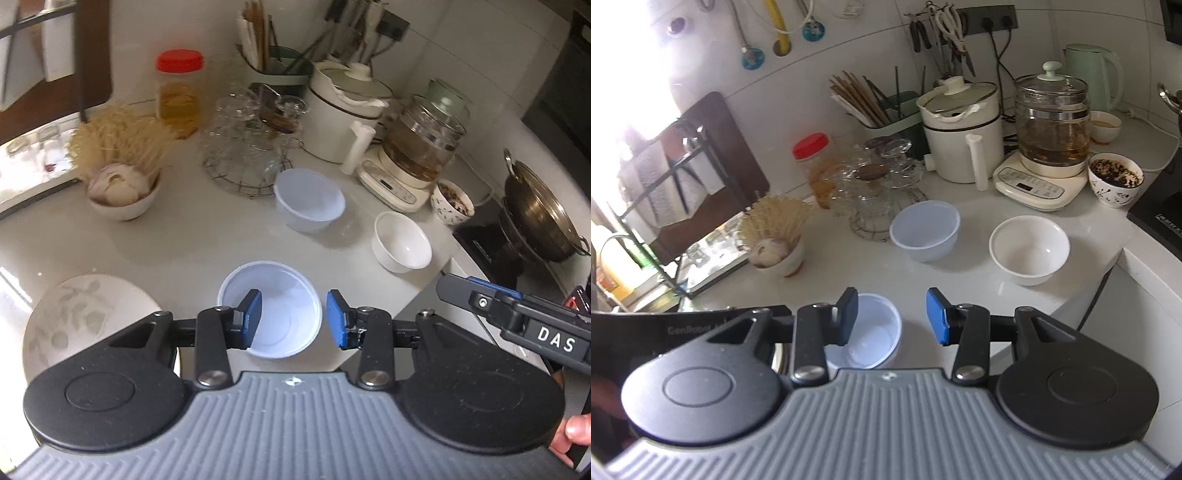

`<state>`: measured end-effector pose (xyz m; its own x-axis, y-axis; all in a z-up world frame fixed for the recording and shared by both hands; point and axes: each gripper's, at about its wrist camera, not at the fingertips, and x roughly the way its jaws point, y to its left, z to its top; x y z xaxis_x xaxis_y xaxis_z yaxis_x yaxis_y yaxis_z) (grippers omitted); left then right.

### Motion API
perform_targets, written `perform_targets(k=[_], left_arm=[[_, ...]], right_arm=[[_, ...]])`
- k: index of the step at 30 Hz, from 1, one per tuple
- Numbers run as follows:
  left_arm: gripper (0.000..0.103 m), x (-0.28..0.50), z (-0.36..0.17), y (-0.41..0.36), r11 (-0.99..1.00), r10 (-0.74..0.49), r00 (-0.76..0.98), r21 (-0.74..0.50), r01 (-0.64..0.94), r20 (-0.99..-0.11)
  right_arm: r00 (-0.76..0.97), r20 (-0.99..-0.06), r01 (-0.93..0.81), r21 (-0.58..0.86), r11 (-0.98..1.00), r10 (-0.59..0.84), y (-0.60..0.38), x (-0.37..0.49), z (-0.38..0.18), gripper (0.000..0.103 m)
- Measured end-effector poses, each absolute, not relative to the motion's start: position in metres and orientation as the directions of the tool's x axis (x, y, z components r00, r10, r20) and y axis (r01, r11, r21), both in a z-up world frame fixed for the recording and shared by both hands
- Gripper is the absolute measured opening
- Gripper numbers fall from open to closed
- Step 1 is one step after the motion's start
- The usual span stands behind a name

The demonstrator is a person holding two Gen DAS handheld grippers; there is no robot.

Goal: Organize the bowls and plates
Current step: 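Move both grippers to the second translucent bowl by the glass cup rack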

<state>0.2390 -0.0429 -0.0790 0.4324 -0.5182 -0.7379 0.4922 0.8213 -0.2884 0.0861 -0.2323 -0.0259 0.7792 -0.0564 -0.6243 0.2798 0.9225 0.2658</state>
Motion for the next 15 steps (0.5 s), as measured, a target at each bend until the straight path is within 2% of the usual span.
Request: perform_targets(k=[15], left_arm=[[0.044,0.291,-0.090,-0.067,0.747,-0.576,0.341,-0.309,0.589,-0.743]], right_arm=[[0.724,-0.666,0.463,0.271,0.844,-0.183,-0.246,0.096,-0.039,0.045]])
